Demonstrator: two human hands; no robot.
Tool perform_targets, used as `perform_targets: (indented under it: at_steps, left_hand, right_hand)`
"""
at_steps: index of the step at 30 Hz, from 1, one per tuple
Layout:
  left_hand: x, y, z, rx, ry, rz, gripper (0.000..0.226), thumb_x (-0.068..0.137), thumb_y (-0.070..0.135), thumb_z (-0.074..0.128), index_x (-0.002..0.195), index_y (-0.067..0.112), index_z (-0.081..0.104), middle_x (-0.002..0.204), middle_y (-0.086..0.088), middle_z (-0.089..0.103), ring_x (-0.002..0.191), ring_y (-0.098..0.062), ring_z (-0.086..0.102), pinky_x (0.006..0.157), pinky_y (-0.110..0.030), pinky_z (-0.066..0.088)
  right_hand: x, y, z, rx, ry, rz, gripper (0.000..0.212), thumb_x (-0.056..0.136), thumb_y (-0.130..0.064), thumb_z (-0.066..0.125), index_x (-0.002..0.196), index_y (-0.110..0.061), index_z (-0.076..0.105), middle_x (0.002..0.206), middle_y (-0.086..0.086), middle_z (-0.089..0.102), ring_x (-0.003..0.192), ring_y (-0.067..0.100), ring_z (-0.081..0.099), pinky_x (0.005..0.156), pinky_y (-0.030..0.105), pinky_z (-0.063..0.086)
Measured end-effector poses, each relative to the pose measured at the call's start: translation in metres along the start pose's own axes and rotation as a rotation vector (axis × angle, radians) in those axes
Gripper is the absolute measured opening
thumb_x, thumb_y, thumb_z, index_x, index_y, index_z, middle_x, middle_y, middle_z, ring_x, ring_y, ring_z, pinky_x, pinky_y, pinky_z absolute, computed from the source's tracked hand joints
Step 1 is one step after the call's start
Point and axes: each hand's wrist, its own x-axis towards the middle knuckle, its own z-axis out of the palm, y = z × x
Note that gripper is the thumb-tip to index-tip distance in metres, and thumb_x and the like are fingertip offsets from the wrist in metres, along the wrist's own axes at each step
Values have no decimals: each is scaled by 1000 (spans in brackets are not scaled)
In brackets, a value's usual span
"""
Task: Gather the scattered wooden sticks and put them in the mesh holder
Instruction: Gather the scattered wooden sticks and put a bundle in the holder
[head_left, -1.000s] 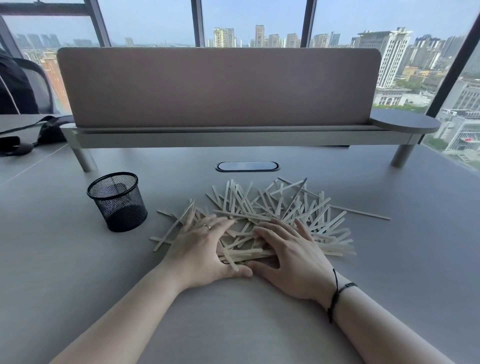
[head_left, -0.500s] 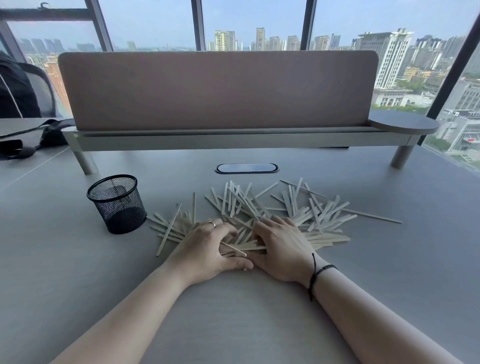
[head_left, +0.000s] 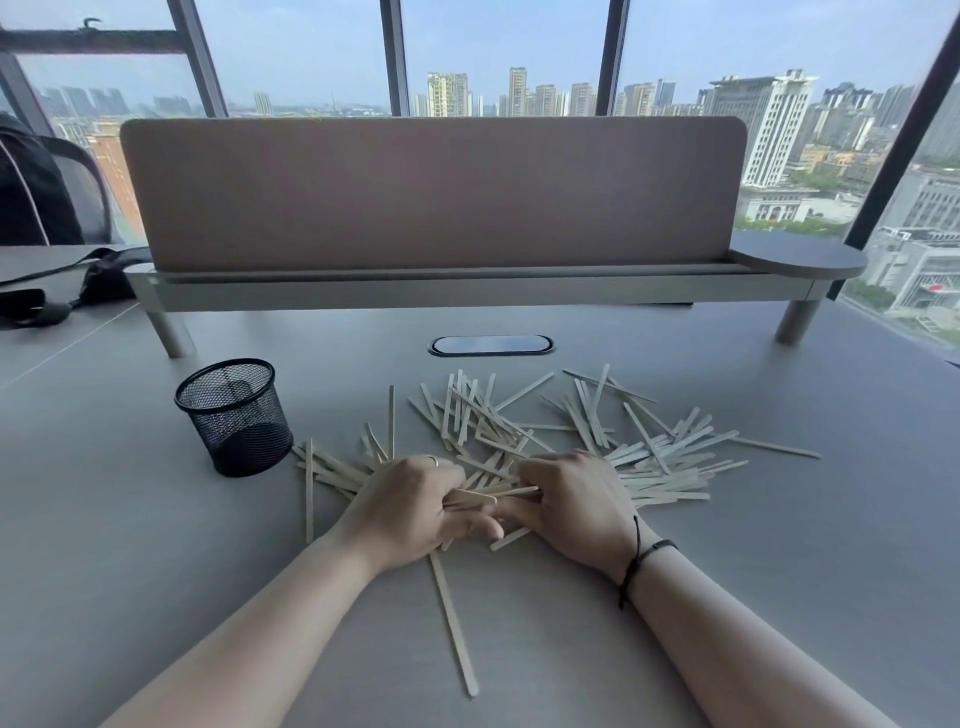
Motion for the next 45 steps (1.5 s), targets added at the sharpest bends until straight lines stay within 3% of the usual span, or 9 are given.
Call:
perform_targets:
  at_steps: [5, 13, 17, 23, 29, 33, 36, 39, 45]
  left_hand:
    - [-3, 3, -2, 81, 75, 0, 77, 67, 90, 56, 58, 15, 44, 51, 4, 46, 48, -19, 45, 46, -29, 29]
    - [-5, 9, 0, 245, 211, 107, 46, 83, 62, 65, 70, 18, 62, 54, 4, 59, 47, -20, 54, 47, -27, 37]
    - [-5, 7, -5, 292, 205, 53, 28, 61, 24, 91, 70, 18, 65, 54, 4, 61, 45, -25, 58, 51, -23, 32]
    - [-11, 0, -17, 259, 292, -90, 17, 76, 22, 63, 62, 17, 56, 45, 5, 50, 38, -19, 38, 45, -22, 27]
    - [0, 15, -32, 24, 525, -57, 44, 95, 35, 58, 62, 25, 29, 49, 10, 19, 44, -15, 24, 46, -24, 21]
    - [12, 36, -51, -265, 646, -152, 52, 98, 43, 52, 58, 26, 23, 46, 9, 21, 43, -10, 22, 43, -21, 22]
    - [18, 41, -58, -598, 635, -289, 68, 95, 58, 51, 47, 15, 31, 39, -5, 28, 36, -25, 28, 41, -33, 25]
    - [22, 46, -61, -817, 632, -345, 65, 97, 51, 51, 39, 25, 38, 37, 10, 30, 33, -14, 27, 48, -22, 25]
    - [27, 53, -71, -1000, 570, -480, 64, 103, 39, 51, 44, 25, 33, 41, 6, 24, 37, -12, 19, 43, -19, 19]
  right_hand:
    - [0, -1, -3, 9, 40, -8, 77, 73, -88, 46, 59, -12, 39, 49, 6, 49, 55, 34, 48, 45, 31, 24]
    - [-3, -3, -11, 64, 109, 1, 66, 70, -90, 47, 61, -25, 34, 47, -5, 39, 44, 21, 37, 46, 25, 21]
    - [-4, -5, -13, 30, 102, 44, 70, 62, -91, 53, 61, -24, 34, 48, -8, 36, 46, 16, 30, 43, 27, 26]
    - [-4, -5, -14, -1, 105, 56, 73, 56, -85, 67, 63, -21, 30, 51, -8, 31, 47, 19, 32, 40, 32, 35]
    - [-4, -8, -11, 32, 131, -1, 69, 61, -78, 68, 62, -23, 28, 62, -9, 31, 50, 15, 28, 40, 29, 31]
    - [-3, -11, -8, 17, 150, -41, 55, 66, -65, 64, 62, -23, 29, 68, -6, 40, 47, 24, 35, 37, 28, 31]
    - [-3, -12, -8, 23, 136, -59, 48, 66, -56, 63, 62, -23, 29, 73, -4, 48, 48, 24, 36, 35, 29, 34]
    - [-4, -11, -7, 16, 106, -64, 43, 65, -49, 62, 63, -23, 28, 80, -6, 51, 49, 23, 38, 36, 29, 33]
    - [-4, -9, -4, -44, 54, -88, 57, 70, -59, 75, 63, -24, 30, 92, -9, 56, 61, 16, 47, 45, 23, 27]
